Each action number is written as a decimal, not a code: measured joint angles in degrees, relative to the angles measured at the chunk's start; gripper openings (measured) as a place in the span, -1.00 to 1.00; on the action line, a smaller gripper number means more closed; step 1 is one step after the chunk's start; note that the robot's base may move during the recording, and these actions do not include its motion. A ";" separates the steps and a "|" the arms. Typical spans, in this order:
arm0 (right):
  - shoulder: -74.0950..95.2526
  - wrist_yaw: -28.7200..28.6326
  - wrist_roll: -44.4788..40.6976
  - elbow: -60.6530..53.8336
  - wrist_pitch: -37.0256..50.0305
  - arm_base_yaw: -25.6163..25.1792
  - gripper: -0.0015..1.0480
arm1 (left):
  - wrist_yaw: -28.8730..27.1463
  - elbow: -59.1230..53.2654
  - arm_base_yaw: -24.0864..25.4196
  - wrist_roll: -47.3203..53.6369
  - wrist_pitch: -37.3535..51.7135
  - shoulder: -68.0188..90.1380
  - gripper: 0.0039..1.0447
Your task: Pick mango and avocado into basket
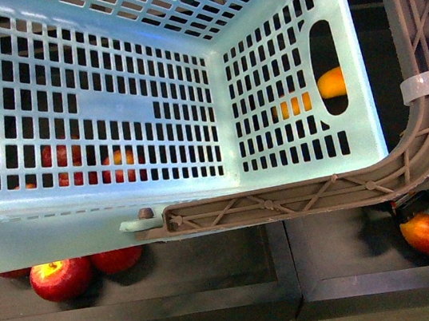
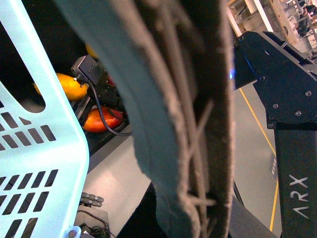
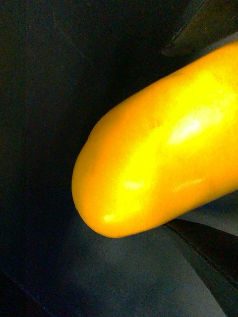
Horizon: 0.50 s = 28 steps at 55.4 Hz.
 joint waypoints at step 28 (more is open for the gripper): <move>-2.89 -0.07 6.95 -5.75 8.24 -0.87 0.16 | 0.00 0.00 0.00 0.00 0.00 0.00 -0.83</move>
